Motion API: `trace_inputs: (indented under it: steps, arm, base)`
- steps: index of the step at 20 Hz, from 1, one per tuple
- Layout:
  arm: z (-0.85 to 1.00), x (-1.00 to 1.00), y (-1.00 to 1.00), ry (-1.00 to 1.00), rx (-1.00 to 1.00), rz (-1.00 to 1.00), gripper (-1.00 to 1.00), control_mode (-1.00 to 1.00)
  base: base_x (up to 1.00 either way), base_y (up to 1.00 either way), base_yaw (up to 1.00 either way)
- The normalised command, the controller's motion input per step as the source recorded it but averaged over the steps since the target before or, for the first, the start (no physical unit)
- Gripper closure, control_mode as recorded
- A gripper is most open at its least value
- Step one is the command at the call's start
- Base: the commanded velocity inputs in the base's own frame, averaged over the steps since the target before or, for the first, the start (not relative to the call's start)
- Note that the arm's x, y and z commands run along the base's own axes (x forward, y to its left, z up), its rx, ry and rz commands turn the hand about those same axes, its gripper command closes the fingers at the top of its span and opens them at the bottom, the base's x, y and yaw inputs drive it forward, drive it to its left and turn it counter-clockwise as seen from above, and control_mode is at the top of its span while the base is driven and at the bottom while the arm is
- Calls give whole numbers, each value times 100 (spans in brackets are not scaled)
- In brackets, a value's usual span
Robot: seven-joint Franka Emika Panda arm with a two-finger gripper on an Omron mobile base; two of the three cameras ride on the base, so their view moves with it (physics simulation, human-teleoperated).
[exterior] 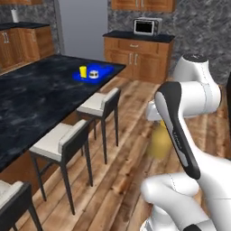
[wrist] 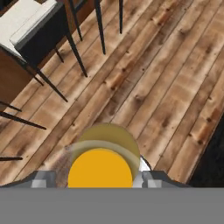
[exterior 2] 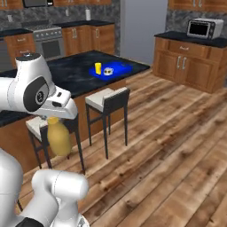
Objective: There is a tray on the dining counter. Grab the cup, mug, and pitcher and place them on the tray. The pitcher may be placed next to the tray if it cannot fit the tray.
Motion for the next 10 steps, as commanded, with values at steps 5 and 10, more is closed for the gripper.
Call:
trace_inputs:
  steps: [5,10]
  arm:
    - [0,0,0,0,0,0,100,100]
    - [0,0,0,0,0,0,100,100]
  base:
    - [95,-95,37]
    - [93,-100,42]
